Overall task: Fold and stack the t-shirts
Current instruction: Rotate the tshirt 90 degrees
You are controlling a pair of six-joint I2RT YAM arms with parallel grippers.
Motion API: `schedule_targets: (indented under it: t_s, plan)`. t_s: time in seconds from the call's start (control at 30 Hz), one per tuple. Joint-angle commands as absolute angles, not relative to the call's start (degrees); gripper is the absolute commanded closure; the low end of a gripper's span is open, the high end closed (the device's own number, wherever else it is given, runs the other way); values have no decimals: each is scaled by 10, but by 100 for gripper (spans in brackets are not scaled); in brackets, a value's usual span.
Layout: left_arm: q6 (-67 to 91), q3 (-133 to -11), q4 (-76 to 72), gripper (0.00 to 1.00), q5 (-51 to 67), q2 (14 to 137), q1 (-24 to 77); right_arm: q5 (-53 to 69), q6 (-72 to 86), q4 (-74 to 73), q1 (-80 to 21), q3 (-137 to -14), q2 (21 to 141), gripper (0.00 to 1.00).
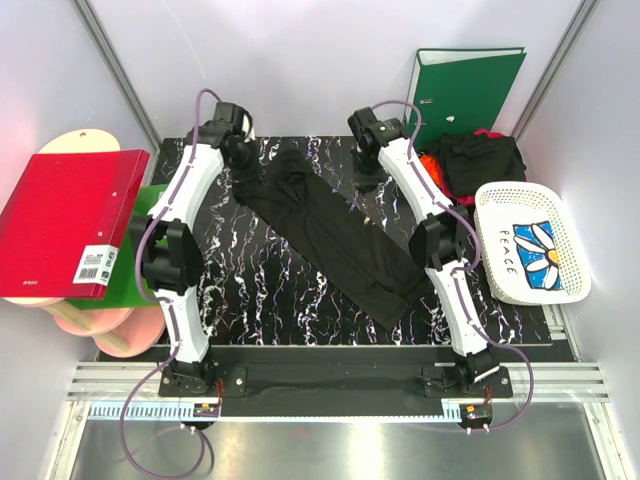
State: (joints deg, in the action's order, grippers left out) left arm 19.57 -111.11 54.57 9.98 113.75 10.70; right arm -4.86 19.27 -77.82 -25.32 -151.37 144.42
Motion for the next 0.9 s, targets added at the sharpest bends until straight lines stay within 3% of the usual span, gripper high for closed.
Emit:
schedule_targets:
  t_s: [0.0, 0.03, 0.07, 0.1, 0.2, 0.33, 0.5, 0.87]
  plan:
    - [178, -1100, 533, 86, 73, 1107, 87, 65, 157, -725, -248, -1604, 1478, 55]
    - [178, -1085, 532, 80, 69, 1104, 86, 94, 157, -663, -248, -1589, 1472, 44]
    - [177, -1078, 532, 68, 69, 1101, 86, 105, 158, -631, -248, -1549, 1469, 33]
    - [176, -1069, 533, 63, 68, 1095, 86, 110, 171, -601, -247, -1533, 1468, 17]
    - [179, -1033, 533, 51, 72, 1083, 86, 163, 186, -519, -244, -1520, 1493, 0]
    - [181, -980, 531, 49, 76, 1066, 86, 249, 226, -478, -233, -1616, 1592, 0]
    - [175, -938, 533, 48, 70, 1044, 87, 283, 312, -323, -214, -1561, 1598, 0]
    - [185, -889, 532, 48, 68, 1035, 91, 268, 333, -227, -199, -1571, 1616, 0]
